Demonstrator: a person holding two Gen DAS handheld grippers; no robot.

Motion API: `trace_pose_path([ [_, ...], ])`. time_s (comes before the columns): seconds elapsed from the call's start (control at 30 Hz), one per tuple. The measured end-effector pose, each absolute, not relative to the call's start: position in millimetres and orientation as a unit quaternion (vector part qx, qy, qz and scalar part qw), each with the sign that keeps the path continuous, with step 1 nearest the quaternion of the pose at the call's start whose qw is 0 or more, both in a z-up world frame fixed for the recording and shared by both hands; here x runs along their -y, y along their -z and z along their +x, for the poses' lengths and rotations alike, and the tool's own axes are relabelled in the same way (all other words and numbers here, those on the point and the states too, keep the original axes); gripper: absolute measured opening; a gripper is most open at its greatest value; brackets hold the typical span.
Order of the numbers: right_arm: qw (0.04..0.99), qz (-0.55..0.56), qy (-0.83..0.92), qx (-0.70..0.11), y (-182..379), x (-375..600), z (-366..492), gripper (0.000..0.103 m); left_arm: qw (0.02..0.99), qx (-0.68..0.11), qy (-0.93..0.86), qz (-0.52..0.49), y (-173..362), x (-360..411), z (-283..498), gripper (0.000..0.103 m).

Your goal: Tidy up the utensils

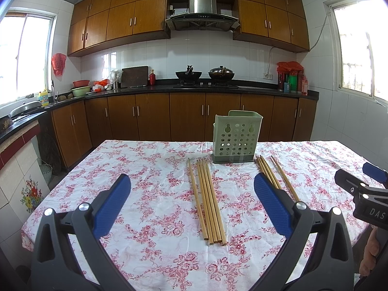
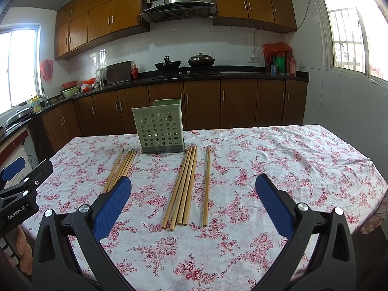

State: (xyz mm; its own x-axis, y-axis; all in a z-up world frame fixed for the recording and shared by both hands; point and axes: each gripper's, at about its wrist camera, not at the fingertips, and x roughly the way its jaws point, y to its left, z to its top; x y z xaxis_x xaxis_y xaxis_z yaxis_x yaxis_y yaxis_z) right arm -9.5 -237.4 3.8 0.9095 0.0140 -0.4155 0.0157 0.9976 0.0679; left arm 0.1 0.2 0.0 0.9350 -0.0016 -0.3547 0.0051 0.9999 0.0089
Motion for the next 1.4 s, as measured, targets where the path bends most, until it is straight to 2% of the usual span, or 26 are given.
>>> trace_pose_path([
  [0.83, 0.975, 0.039, 0.0, -0.221, 2, 236, -7, 0.101, 0.982, -0.188, -0.002, 0.005, 4, -1, 3, 0.099],
  [1.0, 0.971, 0.052, -0.004, -0.235, 10, 243, 3, 0.101, 0.974, -0.224, -0.024, 0.007, 15, -9, 22, 0.099],
  [1.17, 0.954, 0.065, 0.022, -0.292, 31, 259, 32, 0.1, 0.956, -0.29, -0.045, 0.002, 36, -24, 52, 0.099],
  [1.23, 0.945, 0.064, 0.027, -0.319, 41, 264, 47, 0.087, 0.951, -0.308, -0.044, 0.004, 44, -28, 63, 0.098],
  [1.27, 0.941, 0.066, 0.028, -0.332, 46, 266, 54, 0.075, 0.947, -0.319, -0.04, 0.006, 49, -29, 70, 0.095],
  [1.3, 0.936, 0.069, 0.029, -0.344, 51, 269, 60, 0.065, 0.944, -0.329, -0.037, 0.006, 54, -30, 77, 0.089],
  [1.4, 0.921, 0.093, 0.024, -0.378, 65, 276, 80, 0.046, 0.933, -0.358, -0.019, -0.004, 64, -30, 95, 0.073],
])
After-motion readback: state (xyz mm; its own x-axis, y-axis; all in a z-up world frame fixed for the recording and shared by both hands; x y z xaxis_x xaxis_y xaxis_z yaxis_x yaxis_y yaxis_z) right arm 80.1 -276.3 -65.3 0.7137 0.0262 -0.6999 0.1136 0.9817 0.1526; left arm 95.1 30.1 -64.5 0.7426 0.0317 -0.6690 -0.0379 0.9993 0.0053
